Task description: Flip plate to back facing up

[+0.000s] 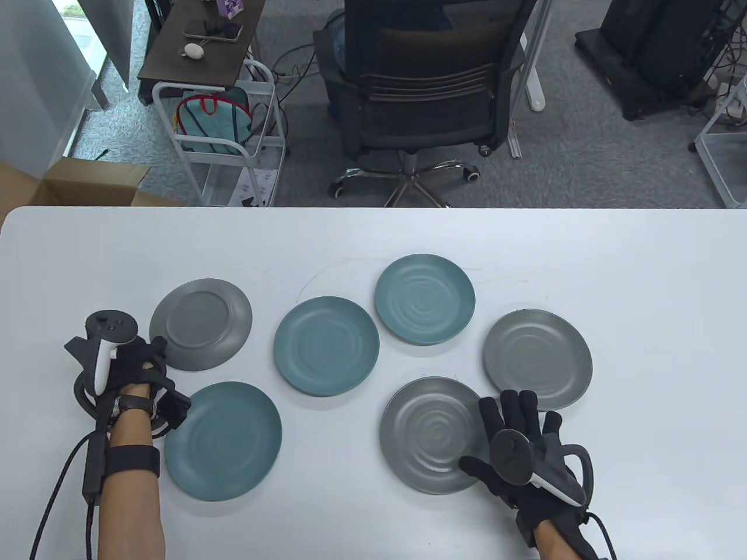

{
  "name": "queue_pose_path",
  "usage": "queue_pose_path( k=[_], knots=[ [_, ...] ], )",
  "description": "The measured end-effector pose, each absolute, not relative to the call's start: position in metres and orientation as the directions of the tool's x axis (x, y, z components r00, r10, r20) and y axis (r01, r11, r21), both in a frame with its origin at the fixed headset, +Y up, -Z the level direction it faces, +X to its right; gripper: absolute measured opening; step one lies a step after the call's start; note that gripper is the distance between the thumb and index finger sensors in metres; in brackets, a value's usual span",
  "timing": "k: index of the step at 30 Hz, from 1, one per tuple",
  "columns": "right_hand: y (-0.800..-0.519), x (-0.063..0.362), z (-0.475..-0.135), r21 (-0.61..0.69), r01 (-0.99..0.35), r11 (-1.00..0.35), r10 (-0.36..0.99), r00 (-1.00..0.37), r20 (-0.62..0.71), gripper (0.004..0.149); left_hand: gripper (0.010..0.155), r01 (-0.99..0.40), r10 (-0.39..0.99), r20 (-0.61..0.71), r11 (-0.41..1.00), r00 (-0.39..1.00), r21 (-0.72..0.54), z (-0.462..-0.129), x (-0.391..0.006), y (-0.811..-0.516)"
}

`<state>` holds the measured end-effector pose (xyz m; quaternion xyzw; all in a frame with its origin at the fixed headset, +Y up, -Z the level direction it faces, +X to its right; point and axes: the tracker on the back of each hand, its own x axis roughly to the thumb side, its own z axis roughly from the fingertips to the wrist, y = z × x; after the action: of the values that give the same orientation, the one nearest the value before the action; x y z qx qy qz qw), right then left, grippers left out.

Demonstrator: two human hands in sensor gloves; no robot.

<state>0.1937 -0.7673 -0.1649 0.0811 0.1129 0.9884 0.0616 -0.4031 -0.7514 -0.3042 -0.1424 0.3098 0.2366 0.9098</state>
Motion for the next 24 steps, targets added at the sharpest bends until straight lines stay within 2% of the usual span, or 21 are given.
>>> queue_pose_path(
  k=[3, 14, 24],
  knots=[
    [-0.767, 0.193, -0.164, 0.228, -0.104, -0.968, 0.141, -0.979, 0.15, 0.095, 0.074, -0.48, 0.311, -0.576, 0.861, 0.756, -0.166, -0.3, -0.393, -0.742],
    [-0.763, 0.192, -0.16, 0.204, -0.12, -0.972, 0.154, -0.975, 0.159, 0.095, 0.081, -0.298, 0.223, -0.314, 0.929, 0.923, -0.218, -0.268, -0.337, -0.702],
    [-0.761, 0.192, -0.156, 0.187, -0.122, -0.975, 0.153, -0.975, 0.159, 0.095, 0.083, -0.106, 0.089, -0.073, 0.955, 0.993, -0.276, -0.224, -0.277, -0.701]
  ],
)
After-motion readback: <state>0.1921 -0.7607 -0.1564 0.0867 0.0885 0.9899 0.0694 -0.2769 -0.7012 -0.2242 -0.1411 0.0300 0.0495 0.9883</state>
